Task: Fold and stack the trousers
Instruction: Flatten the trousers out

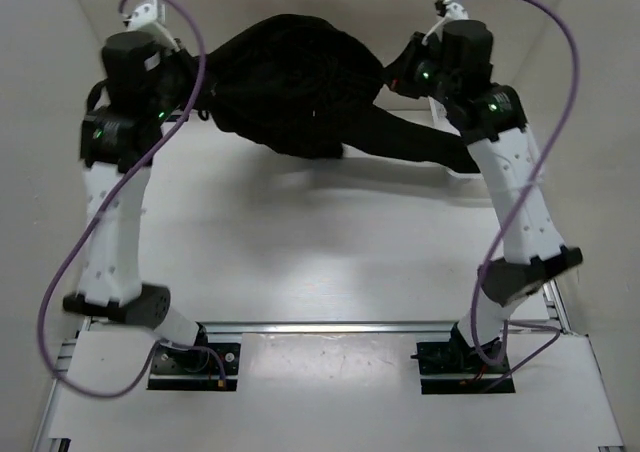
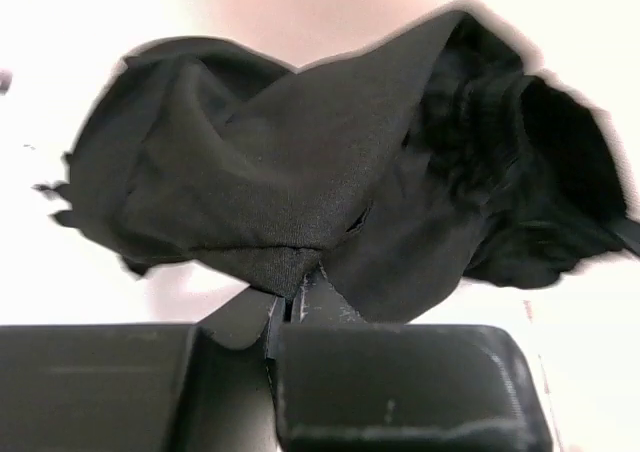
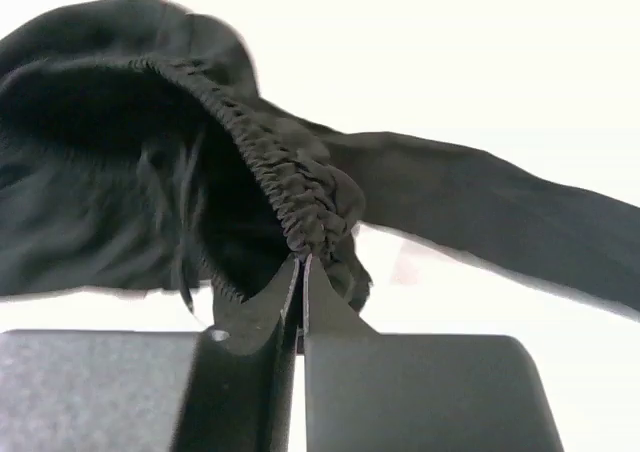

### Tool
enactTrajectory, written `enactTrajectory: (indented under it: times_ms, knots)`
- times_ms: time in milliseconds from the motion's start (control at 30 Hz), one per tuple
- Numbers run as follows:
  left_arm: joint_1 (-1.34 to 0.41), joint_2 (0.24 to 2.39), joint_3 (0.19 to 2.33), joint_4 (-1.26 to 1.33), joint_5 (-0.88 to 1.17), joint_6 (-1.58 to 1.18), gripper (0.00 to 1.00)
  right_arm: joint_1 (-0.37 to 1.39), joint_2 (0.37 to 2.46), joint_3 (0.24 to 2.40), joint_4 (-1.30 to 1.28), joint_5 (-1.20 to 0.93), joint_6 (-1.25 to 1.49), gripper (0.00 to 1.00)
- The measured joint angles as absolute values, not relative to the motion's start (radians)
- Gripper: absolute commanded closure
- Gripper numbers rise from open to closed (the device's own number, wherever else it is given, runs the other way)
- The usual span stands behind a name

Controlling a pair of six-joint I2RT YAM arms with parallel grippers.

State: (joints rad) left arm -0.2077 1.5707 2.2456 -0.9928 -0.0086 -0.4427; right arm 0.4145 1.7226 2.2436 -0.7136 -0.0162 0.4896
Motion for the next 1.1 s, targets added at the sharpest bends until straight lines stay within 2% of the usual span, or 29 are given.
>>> enactTrajectory:
  times_ms: [33,67,100,133,200,300,333,367,400,433,500,533,567,600,667,700,733,767,800,833,900,1100]
  knots:
    - [-0.215,1.510,2.225,-0.982,0.007,-0.437,0.84,0.415,1.683,2.218,-0.713,0.001,0.488,0.95]
    - [-0.227,1.437,2.175,-0.963,0.025,-0.432,0.72,0.412,1.620,2.141,-0.690,0.023,0.486,0.82]
    - [-0.238,1.375,2.123,-0.958,0.047,-0.426,0.47,0.405,1.547,2.040,-0.672,0.043,0.487,0.61]
    - [-0.253,1.303,2.038,-0.941,0.074,-0.425,0.01,0.391,1.467,1.911,-0.649,0.060,0.489,0.28]
    - [-0.277,1.170,1.864,-0.909,0.115,-0.437,0.01,0.325,1.340,1.678,-0.649,0.073,0.492,0.21]
    - [-0.293,1.104,1.676,-0.916,0.128,-0.443,0.01,0.172,1.275,1.438,-0.655,0.064,0.497,0.27]
    - [-0.293,1.118,1.639,-0.921,0.126,-0.443,0.01,0.123,1.281,1.378,-0.654,0.060,0.500,0.36]
    - [-0.293,1.138,1.615,-0.923,0.120,-0.443,0.04,0.089,1.289,1.325,-0.657,0.059,0.499,0.68]
    - [-0.293,1.168,1.592,-0.920,0.114,-0.442,0.26,0.072,1.294,1.275,-0.663,0.055,0.495,0.86]
    - [-0.292,1.198,1.571,-0.921,0.106,-0.442,0.38,0.070,1.293,1.235,-0.673,0.049,0.502,0.98]
    - [-0.290,1.239,1.533,-0.925,0.081,-0.443,0.62,0.093,1.282,1.180,-0.685,0.029,0.513,1.00]
    - [-0.289,1.248,1.515,-0.932,0.064,-0.444,0.81,0.117,1.269,1.160,-0.683,0.020,0.520,1.00]
    - [-0.282,1.250,1.499,-0.935,0.047,-0.451,0.83,0.149,1.254,1.140,-0.679,0.008,0.529,1.00]
    - [-0.275,1.249,1.483,-0.937,0.032,-0.452,0.81,0.192,1.238,1.122,-0.669,-0.006,0.541,0.94]
    - [-0.245,1.246,1.451,-0.941,0.007,-0.462,0.68,0.298,1.218,1.103,-0.658,-0.024,0.566,0.81]
    - [-0.219,1.243,1.427,-0.941,-0.004,-0.473,0.59,0.357,1.217,1.101,-0.652,-0.027,0.580,0.56]
    - [-0.190,1.242,1.398,-0.942,-0.015,-0.487,0.50,0.421,1.221,1.101,-0.643,-0.033,0.597,0.41]
    - [-0.157,1.242,1.362,-0.942,-0.023,-0.501,0.30,0.479,1.225,1.100,-0.635,-0.034,0.606,0.30]
    - [-0.118,1.242,1.317,-0.937,-0.025,-0.511,0.17,0.543,1.233,1.097,-0.625,-0.037,0.617,0.13]
    - [-0.082,1.242,1.267,-0.934,-0.022,-0.518,0.10,0.589,1.241,1.095,-0.620,-0.038,0.639,0.09]
    - [-0.014,1.243,1.162,-0.916,0.001,-0.539,0.00,0.690,1.267,1.081,-0.604,-0.041,0.661,0.08]
    - [0.057,1.332,0.965,-0.883,0.028,-0.588,0.00,1.003,1.439,1.071,-0.610,0.006,0.698,0.10]
